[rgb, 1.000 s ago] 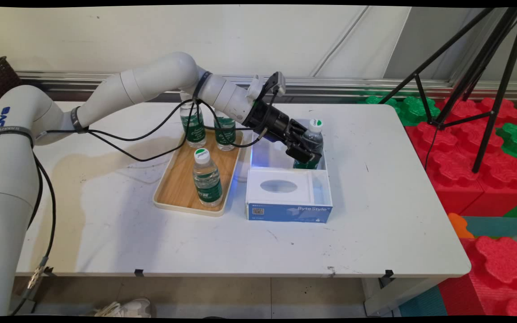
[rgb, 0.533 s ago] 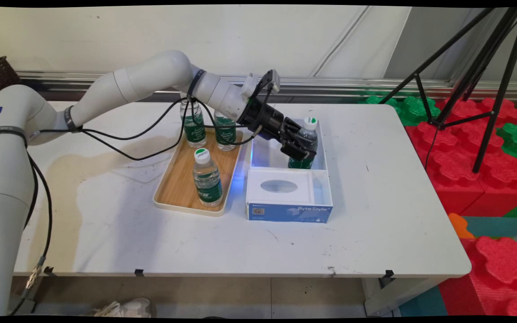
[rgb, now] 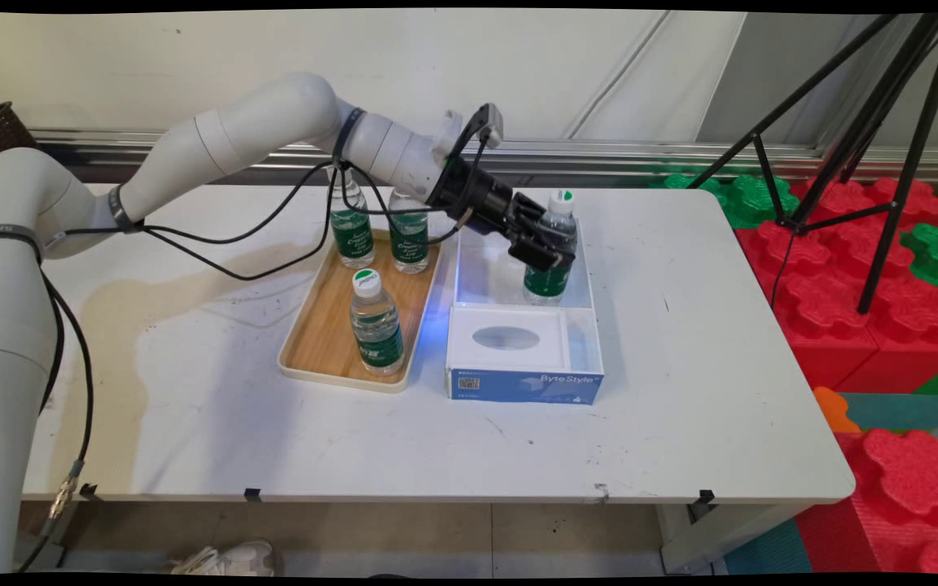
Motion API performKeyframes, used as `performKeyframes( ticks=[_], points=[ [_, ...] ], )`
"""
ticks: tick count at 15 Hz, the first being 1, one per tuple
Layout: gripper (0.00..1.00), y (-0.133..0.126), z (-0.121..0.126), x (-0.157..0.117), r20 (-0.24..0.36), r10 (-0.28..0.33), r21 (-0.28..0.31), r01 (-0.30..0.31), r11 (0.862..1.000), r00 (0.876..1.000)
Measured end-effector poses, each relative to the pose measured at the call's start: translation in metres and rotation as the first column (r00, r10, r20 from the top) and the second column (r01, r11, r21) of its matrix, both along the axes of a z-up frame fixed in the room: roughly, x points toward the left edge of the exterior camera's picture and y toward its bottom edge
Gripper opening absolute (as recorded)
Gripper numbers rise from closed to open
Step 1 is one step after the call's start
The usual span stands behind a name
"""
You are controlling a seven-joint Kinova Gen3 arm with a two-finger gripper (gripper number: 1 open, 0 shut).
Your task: Place the picked object on the tray
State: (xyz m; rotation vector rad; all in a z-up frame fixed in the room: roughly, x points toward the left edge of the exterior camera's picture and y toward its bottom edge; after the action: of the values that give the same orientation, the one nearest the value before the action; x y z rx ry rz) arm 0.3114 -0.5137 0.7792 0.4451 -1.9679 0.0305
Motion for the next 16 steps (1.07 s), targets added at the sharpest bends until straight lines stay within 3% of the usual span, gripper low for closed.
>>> performKeyframes(
  ticks=[10, 16],
  points=[
    [0.00, -0.009, 0.054, 0.003, -0.052, 0.023, -0.059, -0.026, 0.998, 0.998],
    [0.00, -0.002, 0.084, 0.016, -0.085, 0.034, -0.074, -0.040, 0.996, 0.996]
  ],
)
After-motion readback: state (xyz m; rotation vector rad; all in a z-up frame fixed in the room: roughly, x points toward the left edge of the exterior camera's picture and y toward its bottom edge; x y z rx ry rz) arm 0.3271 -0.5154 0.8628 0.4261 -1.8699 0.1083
